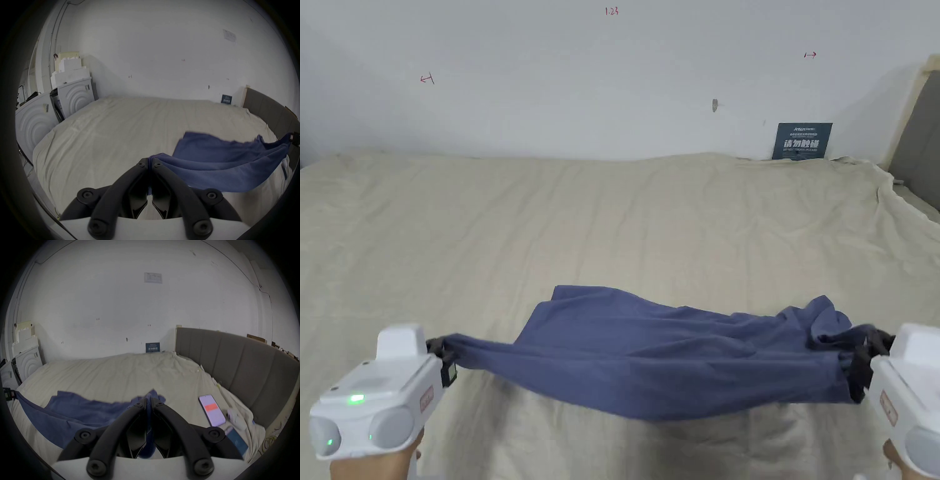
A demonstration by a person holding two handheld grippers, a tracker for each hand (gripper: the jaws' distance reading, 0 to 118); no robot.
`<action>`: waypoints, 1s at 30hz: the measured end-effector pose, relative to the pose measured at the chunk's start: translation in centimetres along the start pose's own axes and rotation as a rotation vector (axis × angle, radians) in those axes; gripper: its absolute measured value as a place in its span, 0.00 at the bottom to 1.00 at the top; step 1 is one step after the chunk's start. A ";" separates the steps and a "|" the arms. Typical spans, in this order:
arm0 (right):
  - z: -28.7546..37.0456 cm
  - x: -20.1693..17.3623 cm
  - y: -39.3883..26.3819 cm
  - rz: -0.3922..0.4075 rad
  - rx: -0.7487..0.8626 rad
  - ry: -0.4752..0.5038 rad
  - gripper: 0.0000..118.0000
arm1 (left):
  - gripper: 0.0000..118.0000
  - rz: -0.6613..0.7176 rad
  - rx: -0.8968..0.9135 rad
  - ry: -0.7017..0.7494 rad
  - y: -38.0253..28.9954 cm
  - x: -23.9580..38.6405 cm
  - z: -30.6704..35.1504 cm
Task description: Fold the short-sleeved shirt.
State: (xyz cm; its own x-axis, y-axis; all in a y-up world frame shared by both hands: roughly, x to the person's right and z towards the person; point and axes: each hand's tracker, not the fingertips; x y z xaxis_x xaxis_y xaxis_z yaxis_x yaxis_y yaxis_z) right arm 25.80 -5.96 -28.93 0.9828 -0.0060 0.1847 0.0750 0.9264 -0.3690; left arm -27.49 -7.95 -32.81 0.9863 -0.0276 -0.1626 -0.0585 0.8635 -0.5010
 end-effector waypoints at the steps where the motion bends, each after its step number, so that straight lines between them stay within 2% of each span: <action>1: 0.9 0.0 -0.9 0.002 -0.006 -0.005 0.02 | 0.00 -0.002 -0.014 0.001 -1.1 -0.2 0.6; 9: 5.5 1.6 -6.5 0.049 -0.069 -0.027 0.02 | 0.00 0.022 -0.088 0.013 -7.2 -3.0 4.2; 18: 8.6 3.3 -11.1 -0.007 -0.160 -0.052 0.02 | 0.00 0.000 -0.167 0.033 -11.9 -5.2 6.3; 20: 8.6 3.6 -12.0 -0.022 -0.186 -0.056 0.02 | 0.00 -0.010 -0.179 0.040 -12.3 -4.7 6.8; 27: 5.8 3.5 -14.8 0.025 -0.350 -0.093 0.02 | 0.00 0.020 -0.272 0.064 -13.0 -3.7 5.4; 30: 5.4 2.7 -14.9 0.008 -0.428 -0.089 0.02 | 0.00 0.071 -0.358 0.071 -13.7 -3.8 4.1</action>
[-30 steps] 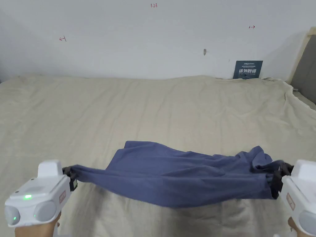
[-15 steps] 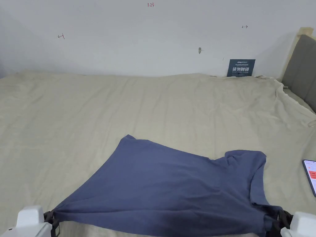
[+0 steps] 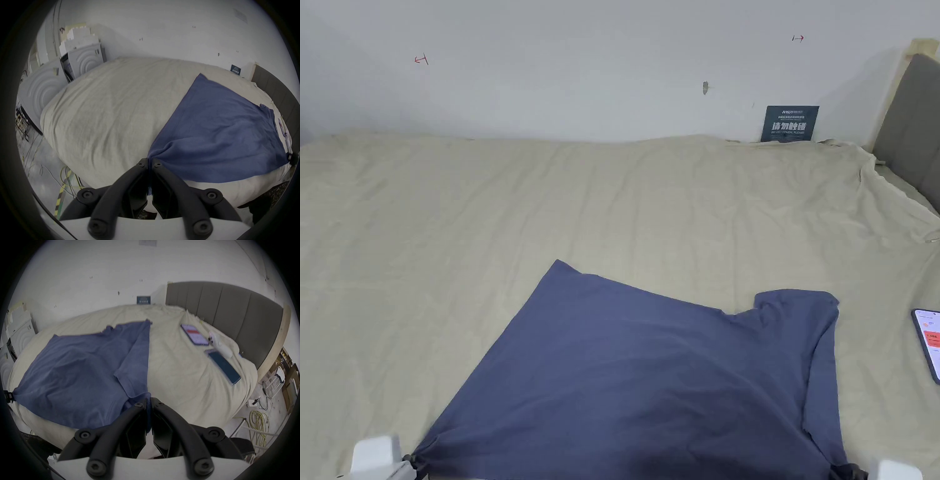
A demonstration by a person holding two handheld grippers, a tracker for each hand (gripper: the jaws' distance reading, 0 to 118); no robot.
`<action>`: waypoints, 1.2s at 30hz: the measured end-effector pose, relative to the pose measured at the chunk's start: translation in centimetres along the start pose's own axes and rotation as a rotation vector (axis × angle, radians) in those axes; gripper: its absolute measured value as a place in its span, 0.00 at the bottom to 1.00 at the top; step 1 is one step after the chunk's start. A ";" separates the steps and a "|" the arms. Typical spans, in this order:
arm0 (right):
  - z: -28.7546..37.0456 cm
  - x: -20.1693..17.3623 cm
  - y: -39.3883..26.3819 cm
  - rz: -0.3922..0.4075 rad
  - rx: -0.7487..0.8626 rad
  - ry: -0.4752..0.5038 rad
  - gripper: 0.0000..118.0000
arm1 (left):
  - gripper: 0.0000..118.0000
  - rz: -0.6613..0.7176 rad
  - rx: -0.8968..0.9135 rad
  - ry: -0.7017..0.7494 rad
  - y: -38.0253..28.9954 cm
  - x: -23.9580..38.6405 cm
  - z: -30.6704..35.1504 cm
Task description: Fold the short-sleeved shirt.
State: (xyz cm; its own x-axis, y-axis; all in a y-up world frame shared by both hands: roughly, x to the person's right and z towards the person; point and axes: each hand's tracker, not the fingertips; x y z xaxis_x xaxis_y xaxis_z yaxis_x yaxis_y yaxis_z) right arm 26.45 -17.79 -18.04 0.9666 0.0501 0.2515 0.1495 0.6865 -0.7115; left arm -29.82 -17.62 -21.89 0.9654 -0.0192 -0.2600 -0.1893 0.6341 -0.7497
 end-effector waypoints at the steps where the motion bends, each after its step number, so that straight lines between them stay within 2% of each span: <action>1: -0.3 0.0 -0.1 -0.007 -0.013 -0.005 0.02 | 0.00 0.017 -0.032 -0.003 0.0 0.0 -0.5; 3: -0.5 0.0 0.0 -0.011 -0.039 0.005 0.03 | 0.03 0.040 -0.048 -0.013 -0.1 0.4 0.0; 4: -0.4 0.1 0.2 -0.019 -0.038 0.005 0.06 | 0.08 0.048 -0.045 -0.015 0.0 0.5 0.2; 5: -0.1 0.1 0.6 -0.019 -0.045 0.007 0.15 | 0.17 0.054 -0.051 -0.014 0.2 0.7 0.4; 6: 0.3 0.2 0.9 -0.022 -0.035 0.009 0.31 | 0.31 0.066 -0.052 -0.002 0.7 -0.1 -0.2; 8: 2.7 -0.7 1.9 -0.022 -0.005 0.011 0.68 | 0.71 0.088 -0.043 0.011 1.5 0.2 0.4; 9: 3.5 -0.7 2.6 -0.026 0.021 0.025 0.73 | 0.85 0.102 -0.021 0.008 1.9 0.4 1.1; 10: 4.4 -0.8 3.4 -0.027 0.067 0.038 0.73 | 0.91 0.118 0.019 -0.013 2.7 0.9 2.2; 15: 9.9 -2.1 8.0 0.027 0.256 0.036 0.73 | 0.92 0.032 0.200 -0.059 6.1 3.2 5.3; 18: 12.8 -2.9 10.3 0.041 0.357 0.044 0.73 | 0.92 -0.027 0.301 -0.079 8.1 5.3 7.7; 21: 12.6 -1.5 11.3 0.053 0.444 0.042 0.73 | 0.92 -0.086 0.400 -0.091 9.4 7.3 9.8; 23: 13.6 -1.7 11.9 0.055 0.480 0.037 0.72 | 0.88 -0.118 0.456 -0.097 9.7 8.1 9.7; 25: 13.5 -1.3 11.9 0.062 0.520 0.041 0.69 | 0.77 -0.158 0.514 -0.119 10.1 9.2 10.6; 27: 13.9 -1.5 12.1 0.081 0.544 0.046 0.58 | 0.55 -0.184 0.556 -0.156 10.1 10.8 12.7; 28: 13.9 -1.5 12.1 0.086 0.550 0.050 0.48 | 0.40 -0.188 0.563 -0.188 10.3 11.2 12.9; 29: 14.0 -1.6 12.2 0.087 0.562 0.055 0.28 | 0.20 -0.191 0.566 -0.220 10.5 11.5 13.1; 30: 14.2 -1.6 12.2 0.085 0.576 0.058 0.10 | 0.10 -0.191 0.573 -0.250 10.6 11.7 12.7; 31: 14.1 -1.6 12.3 0.084 0.585 0.060 0.00 | 0.04 -0.183 0.572 -0.269 10.8 12.0 12.7; 32: 14.1 -1.7 12.3 0.088 0.602 0.054 0.00 | 0.00 -0.180 0.575 -0.267 10.9 12.3 12.7; 36: 13.4 -1.6 13.0 0.094 0.610 0.059 0.00 | 0.00 -0.225 0.545 -0.315 12.0 13.4 11.0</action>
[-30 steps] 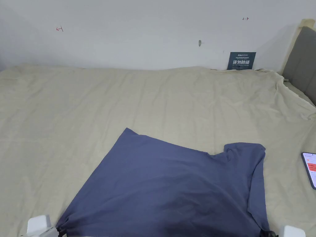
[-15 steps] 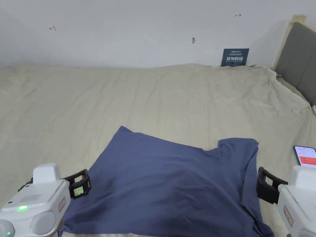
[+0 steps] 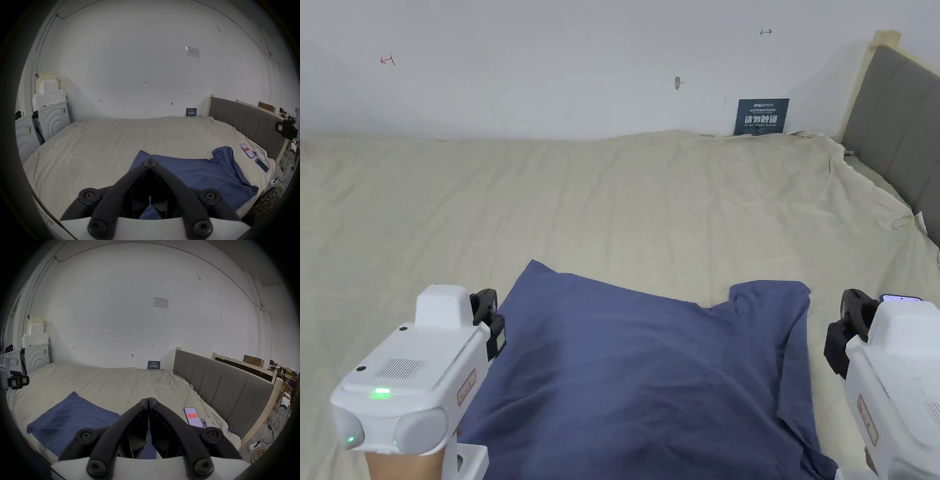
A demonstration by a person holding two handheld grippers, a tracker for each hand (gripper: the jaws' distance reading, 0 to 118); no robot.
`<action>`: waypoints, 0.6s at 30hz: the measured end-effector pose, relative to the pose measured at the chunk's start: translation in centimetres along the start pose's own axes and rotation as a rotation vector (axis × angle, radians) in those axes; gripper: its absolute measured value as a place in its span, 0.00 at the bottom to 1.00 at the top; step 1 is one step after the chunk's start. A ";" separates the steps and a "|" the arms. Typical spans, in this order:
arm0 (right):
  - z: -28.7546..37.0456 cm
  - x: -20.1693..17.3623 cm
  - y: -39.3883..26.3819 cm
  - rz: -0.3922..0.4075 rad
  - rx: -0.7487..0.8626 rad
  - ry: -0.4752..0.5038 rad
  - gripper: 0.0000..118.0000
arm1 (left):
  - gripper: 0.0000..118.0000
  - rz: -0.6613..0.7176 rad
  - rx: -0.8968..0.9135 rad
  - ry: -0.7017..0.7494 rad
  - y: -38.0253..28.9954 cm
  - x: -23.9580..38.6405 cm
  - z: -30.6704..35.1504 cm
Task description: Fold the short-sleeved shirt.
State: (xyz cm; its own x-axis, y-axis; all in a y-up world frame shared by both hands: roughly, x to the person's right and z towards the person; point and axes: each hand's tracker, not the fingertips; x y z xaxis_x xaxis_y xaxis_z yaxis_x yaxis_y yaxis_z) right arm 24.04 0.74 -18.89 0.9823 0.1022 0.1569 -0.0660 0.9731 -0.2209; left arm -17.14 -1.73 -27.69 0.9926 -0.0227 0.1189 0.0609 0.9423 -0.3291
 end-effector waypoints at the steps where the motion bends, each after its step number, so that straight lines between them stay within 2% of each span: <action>1: -0.4 0.1 0.0 -0.004 -0.004 0.002 0.00 | 0.00 -0.008 -0.008 -0.005 0.2 0.0 -0.7; 8: -3.8 0.2 -0.5 -0.012 -0.034 -0.003 0.00 | 0.00 -0.004 -0.099 -0.071 1.8 -0.7 -8.6; 18: -11.6 -0.4 -2.0 0.004 -0.117 -0.010 0.00 | 0.00 0.001 -0.341 -0.077 4.0 -2.8 -25.9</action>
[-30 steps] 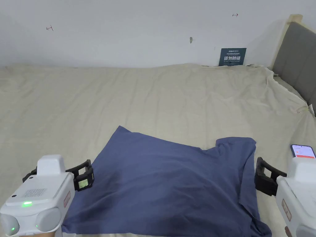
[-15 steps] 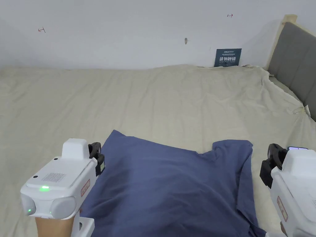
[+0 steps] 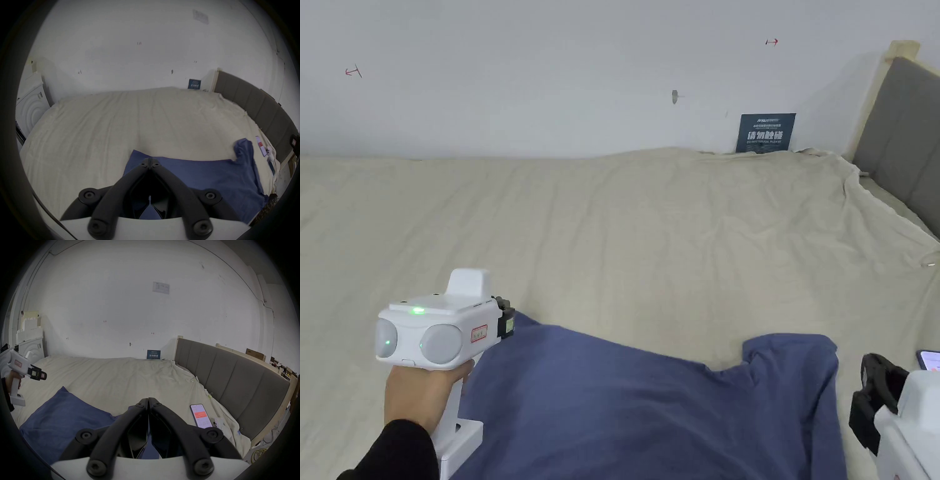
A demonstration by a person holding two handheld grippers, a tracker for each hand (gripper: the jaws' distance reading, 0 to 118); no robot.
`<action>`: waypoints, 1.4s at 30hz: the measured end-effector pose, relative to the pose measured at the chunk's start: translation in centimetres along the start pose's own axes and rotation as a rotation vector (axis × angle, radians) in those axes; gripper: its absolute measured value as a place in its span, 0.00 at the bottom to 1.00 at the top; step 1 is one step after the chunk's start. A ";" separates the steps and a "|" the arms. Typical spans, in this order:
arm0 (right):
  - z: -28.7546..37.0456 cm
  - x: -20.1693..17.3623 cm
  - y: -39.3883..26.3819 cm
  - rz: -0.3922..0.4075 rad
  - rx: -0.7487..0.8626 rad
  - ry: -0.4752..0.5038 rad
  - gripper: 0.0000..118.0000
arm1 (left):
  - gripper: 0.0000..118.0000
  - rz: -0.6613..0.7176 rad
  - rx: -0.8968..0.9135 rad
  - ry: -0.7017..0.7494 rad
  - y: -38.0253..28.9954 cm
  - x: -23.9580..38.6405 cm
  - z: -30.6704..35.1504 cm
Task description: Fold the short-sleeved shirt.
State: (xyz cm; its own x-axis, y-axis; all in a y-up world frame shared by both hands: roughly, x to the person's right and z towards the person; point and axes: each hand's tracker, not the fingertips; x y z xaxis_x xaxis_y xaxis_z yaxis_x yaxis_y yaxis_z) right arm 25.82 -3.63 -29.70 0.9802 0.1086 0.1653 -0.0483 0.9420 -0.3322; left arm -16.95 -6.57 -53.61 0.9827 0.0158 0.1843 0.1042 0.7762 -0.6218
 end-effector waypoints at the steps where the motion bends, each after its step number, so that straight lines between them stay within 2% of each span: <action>1: -0.8 -0.1 -0.2 0.002 -0.010 -0.002 0.00 | 0.00 -0.001 -0.018 0.008 0.4 -0.4 -1.6; 3: -2.1 -0.5 -0.4 0.002 -0.025 -0.002 0.00 | 0.02 0.025 -0.129 -0.001 1.2 -1.3 -4.9; 4: -2.9 -0.7 -0.6 0.000 -0.032 -0.004 0.00 | 0.07 0.057 -0.182 -0.011 1.2 -1.5 -6.0; 5: -3.4 -0.8 -0.7 -0.004 -0.039 -0.005 0.00 | 0.20 0.082 -0.209 -0.007 1.3 -1.9 -7.3; 8: -4.9 -1.3 -1.2 -0.014 -0.058 -0.007 0.00 | 0.81 0.140 -0.269 0.022 1.1 -3.5 -11.7; 9: -5.4 -1.5 -1.4 -0.013 -0.065 -0.008 0.00 | 0.86 0.129 -0.309 0.032 1.0 -3.7 -12.8; 12: -6.3 -1.8 -1.8 -0.008 -0.081 -0.010 0.00 | 0.83 0.089 -0.338 0.041 0.6 -3.5 -14.6; 13: -6.5 -1.8 -1.9 -0.010 -0.088 -0.010 0.00 | 0.78 0.067 -0.356 0.048 0.5 -3.3 -15.1; 16: -6.7 -1.9 -2.3 -0.015 -0.103 -0.014 0.00 | 0.46 0.041 -0.366 0.050 -0.2 -3.2 -16.8; 18: -6.6 -1.8 -2.3 -0.018 -0.112 -0.016 0.00 | 0.39 0.011 -0.419 0.035 -0.8 -2.7 -17.5; 19: -6.5 -1.7 -2.4 -0.020 -0.118 -0.018 0.00 | 0.30 -0.019 -0.372 0.061 -0.7 -2.4 -17.0; 20: -6.3 -1.5 -2.4 -0.022 -0.123 -0.020 0.00 | 0.11 -0.019 -0.379 0.053 -0.1 -1.7 -15.4; 21: -6.2 -1.2 -2.4 -0.027 -0.127 -0.024 0.00 | 0.01 -0.025 -0.375 0.045 -0.1 -1.3 -15.1; 25: -7.2 0.2 -2.3 -0.044 -0.221 -0.032 0.00 | 0.00 -0.057 -0.328 0.046 0.0 -1.4 -14.2; 28: -8.8 1.1 -2.5 -0.075 -0.295 -0.024 0.01 | 0.00 0.013 -0.250 0.003 0.4 -1.6 -11.5; 30: -10.6 1.5 -2.9 -0.084 -0.373 -0.014 0.06 | 0.00 0.007 -0.230 -0.031 0.8 -1.5 -9.4; 31: -11.5 1.7 -3.2 -0.076 -0.401 -0.028 0.18 | 0.00 0.005 -0.217 -0.041 1.0 -1.4 -8.4; 32: -12.5 1.8 -3.5 -0.087 -0.445 -0.021 0.45 | 0.00 -0.001 -0.201 -0.049 1.3 -1.8 -7.9; 33: -13.4 1.9 -3.9 -0.095 -0.465 -0.021 0.64 | 0.00 -0.008 -0.190 -0.052 1.5 -1.7 -7.1; 34: -14.5 2.0 -4.3 -0.093 -0.493 -0.024 0.77 | 0.00 -0.021 -0.183 -0.053 1.7 -1.5 -6.2; 35: -15.4 2.1 -4.6 -0.110 -0.535 -0.028 0.80 | 0.00 -0.028 -0.174 -0.055 1.9 -1.4 -5.6; 39: -18.6 1.6 -6.6 -0.127 -0.644 -0.041 0.79 | 0.00 -0.039 -0.153 -0.068 2.3 -0.8 -3.5; 40: -19.3 1.7 -7.2 -0.144 -0.680 -0.053 0.76 | 0.00 -0.042 -0.151 -0.067 2.1 -0.6 -3.9; 42: -19.9 1.6 -8.0 -0.156 -0.701 -0.076 0.62 | 0.00 -0.043 -0.147 -0.067 1.9 -0.6 -3.7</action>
State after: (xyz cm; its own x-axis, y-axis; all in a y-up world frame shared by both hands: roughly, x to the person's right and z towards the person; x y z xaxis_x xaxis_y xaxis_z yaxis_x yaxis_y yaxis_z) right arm 31.56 -17.31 -45.25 0.9484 0.0353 0.3152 0.2505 0.5260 -0.8128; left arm -16.79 -7.42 -57.72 0.9650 0.0299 0.2605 0.1723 0.6768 -0.7157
